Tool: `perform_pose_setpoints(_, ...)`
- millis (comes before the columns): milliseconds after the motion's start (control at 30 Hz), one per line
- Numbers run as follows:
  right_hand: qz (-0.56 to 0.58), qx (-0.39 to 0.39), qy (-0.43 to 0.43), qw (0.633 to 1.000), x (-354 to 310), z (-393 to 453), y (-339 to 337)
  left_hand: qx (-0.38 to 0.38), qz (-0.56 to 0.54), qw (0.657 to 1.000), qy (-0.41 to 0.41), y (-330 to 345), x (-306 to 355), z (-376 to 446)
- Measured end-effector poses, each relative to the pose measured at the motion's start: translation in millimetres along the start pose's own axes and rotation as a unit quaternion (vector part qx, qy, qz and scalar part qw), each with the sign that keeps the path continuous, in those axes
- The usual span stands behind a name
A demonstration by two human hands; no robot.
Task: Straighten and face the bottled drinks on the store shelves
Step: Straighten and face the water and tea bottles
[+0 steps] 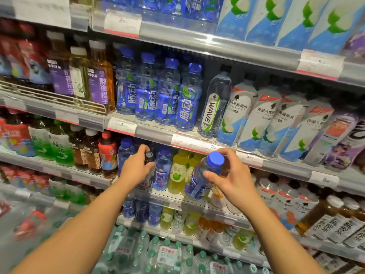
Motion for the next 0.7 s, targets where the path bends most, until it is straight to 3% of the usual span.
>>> perform_pose_setpoints(300, 0.007, -0.048, -0.052, 0.997, -29.3, 27.8, 72.9, 0.137, -0.125, 0.982, -0.029, -38.1, -14.6, -72.8)
perform_pose_setpoints(500, 0.007, -0.073, -0.113, 0.991, -48.2, 40.6, 131.7, 0.173, -0.103, 0.979, -0.042, -67.1, -26.6, -110.2)
perform_pose_setpoints(700, -0.02, -0.103, -0.089, 0.991, -61.1, 56.1, 174.8, 0.162, -0.105, 0.981, -0.012, -103.0, -11.7, -118.6)
Point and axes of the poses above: each hand's wrist, its own z-axis towards the middle knuckle, its own y-axis out of the palm, x = y × z, the point moved 2 cm from there along z, towards the middle knuckle, and after that the axes turned 9 degrees about -z, right-handed, at the moved point
